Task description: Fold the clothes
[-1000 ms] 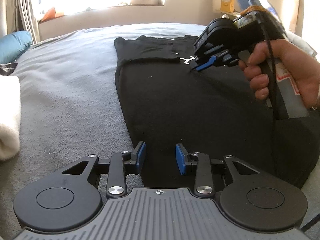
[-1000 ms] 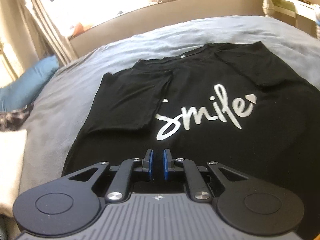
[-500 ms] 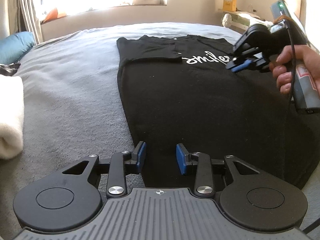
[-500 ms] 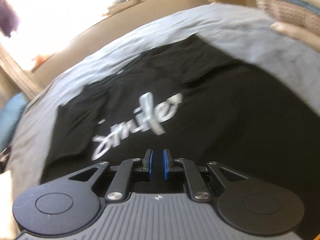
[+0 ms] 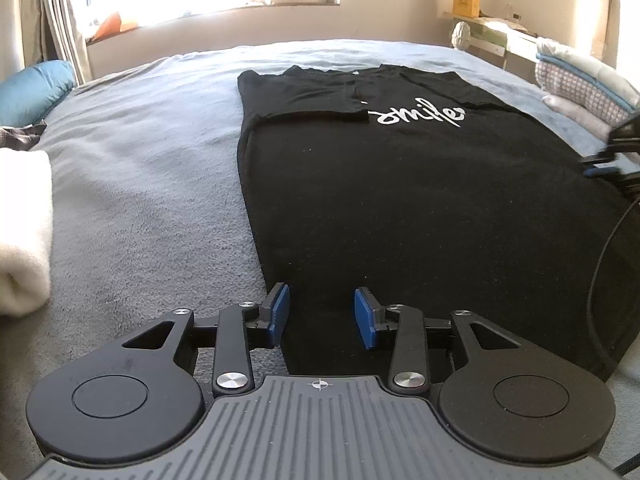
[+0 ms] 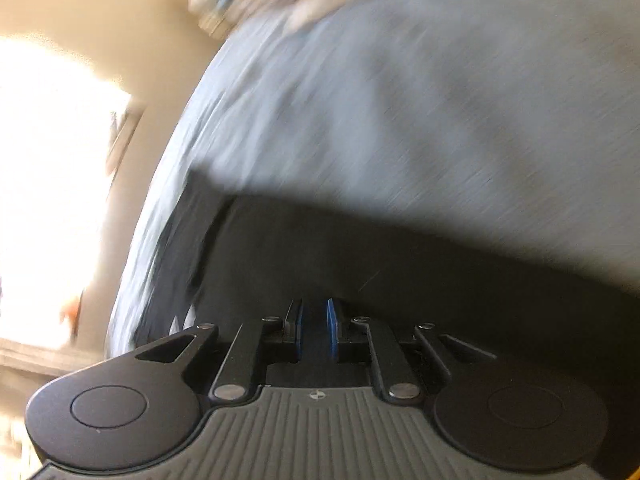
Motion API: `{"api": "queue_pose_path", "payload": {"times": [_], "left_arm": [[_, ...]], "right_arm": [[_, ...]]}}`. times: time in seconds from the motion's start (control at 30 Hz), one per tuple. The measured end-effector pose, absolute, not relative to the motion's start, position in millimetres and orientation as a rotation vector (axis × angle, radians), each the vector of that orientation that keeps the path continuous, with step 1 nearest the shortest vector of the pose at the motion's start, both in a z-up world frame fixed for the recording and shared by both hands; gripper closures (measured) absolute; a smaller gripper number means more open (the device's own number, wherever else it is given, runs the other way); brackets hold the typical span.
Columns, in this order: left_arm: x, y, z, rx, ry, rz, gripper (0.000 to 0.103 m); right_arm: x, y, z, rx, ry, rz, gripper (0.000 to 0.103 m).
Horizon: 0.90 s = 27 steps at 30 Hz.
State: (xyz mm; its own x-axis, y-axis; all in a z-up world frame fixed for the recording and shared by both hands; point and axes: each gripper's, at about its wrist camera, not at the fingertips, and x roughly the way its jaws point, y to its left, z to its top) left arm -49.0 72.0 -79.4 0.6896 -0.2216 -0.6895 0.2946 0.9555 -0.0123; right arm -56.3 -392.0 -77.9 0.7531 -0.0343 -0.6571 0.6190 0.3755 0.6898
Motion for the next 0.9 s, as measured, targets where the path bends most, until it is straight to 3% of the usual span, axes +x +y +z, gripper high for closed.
{"api": "queue_pose_path", "payload": {"times": [0.27, 0.43, 0.67, 0.77, 0.9], "left_arm": [[-50, 65, -78, 0.129, 0.767, -0.265, 0.06], [-48, 65, -77, 0.112, 0.782, -0.252, 0.059], [-47, 61, -77, 0.124, 0.777, -0.242, 0.057], [-48, 58, -76, 0.128, 0.779, -0.231, 0.057], [-49, 56, -70, 0.128, 0.786, -0.21, 0.057]], "right_arm": [[13, -363, -70, 1.07, 0.676, -0.2, 0.074], [27, -384, -90, 1.112, 0.684, -0.311, 0.079], [-47, -418, -55, 0.938, 0.589, -0.644, 0.076], [-54, -407, -42, 0.954, 0.555, -0.56, 0.075], [-35, -385, -53, 1.066, 0.648, -0.301, 0.074]]}}
